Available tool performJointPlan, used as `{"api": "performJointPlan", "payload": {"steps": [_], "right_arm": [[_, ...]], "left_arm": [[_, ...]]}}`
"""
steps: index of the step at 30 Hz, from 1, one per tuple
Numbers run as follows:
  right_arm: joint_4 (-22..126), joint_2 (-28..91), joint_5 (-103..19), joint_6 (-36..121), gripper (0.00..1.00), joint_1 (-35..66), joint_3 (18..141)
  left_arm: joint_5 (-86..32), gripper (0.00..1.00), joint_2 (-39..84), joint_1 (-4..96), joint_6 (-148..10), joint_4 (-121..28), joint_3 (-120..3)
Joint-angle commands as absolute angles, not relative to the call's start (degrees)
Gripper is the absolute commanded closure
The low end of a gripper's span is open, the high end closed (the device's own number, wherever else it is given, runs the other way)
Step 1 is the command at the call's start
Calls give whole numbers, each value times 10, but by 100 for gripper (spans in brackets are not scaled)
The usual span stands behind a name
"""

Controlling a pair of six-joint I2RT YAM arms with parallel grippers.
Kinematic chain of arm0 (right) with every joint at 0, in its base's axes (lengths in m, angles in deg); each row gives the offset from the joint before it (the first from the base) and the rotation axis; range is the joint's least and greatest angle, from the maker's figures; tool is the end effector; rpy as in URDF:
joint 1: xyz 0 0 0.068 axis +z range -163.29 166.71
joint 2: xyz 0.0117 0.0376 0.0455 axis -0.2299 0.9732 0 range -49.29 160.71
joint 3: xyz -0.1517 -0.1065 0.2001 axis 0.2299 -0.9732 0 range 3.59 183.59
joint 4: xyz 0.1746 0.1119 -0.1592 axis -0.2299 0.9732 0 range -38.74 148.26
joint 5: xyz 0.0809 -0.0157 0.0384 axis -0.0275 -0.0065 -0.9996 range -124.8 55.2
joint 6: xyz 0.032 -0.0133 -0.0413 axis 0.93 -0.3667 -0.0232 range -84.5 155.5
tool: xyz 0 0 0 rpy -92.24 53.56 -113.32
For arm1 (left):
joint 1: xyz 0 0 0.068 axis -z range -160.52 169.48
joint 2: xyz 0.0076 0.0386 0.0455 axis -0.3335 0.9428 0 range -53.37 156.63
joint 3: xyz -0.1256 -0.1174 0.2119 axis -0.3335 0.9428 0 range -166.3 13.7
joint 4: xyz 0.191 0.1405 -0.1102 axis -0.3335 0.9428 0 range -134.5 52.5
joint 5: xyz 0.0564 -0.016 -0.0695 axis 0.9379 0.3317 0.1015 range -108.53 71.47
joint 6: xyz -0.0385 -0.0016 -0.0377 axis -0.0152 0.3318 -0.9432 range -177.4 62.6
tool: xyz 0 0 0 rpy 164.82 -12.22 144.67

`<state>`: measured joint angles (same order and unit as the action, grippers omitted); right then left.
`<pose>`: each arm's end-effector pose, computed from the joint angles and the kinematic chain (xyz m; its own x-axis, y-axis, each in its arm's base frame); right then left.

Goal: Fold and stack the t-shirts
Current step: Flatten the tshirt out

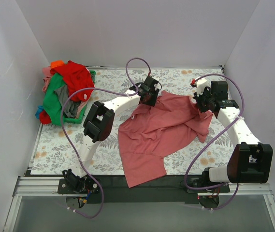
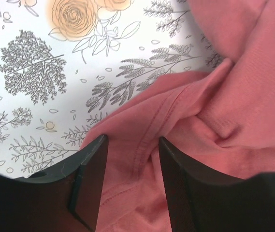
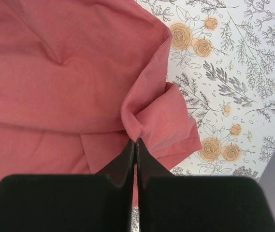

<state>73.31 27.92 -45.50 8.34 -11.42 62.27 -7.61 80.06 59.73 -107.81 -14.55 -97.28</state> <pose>0.2954 0.0163 0.2790 -0.4995 -0.4650 -0.7309 -0.4507 0.8600 -0.2392 0.3993 -0.3292 0.1809 -0.8062 -0.3089 -0.5045 -0.1180 0.9197 -0.3746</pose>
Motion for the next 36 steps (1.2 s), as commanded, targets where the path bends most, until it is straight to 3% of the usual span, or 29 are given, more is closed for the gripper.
{"api": "performJointPlan", "payload": {"steps": [1,8,13,22,26,29,36], "right_arm": [[710,275,-466,86,99,-119,620],[710,273,-467,87,99,-118,618],[710,274,-470,87,99,-118,618],[710,272,-473,87,99,-118,618],[710,273,-475,87,99,-119,619],[710,271,-475,86,99,-119,623],[759,263,-472,42,99,-119,687]], "left_arm": [[-97,55,756,599,-1086,-173,-979],[-90,55,790,599,-1093,-169,-999],[-69,65,807,599,-1087,-170,-1019],[-88,68,836,599,-1086,-166,-1043],[-88,75,845,599,-1080,-167,-1049],[-76,100,845,599,-1077,-166,-1055],[-40,100,745,593,-1051,-187,-1030]]}}
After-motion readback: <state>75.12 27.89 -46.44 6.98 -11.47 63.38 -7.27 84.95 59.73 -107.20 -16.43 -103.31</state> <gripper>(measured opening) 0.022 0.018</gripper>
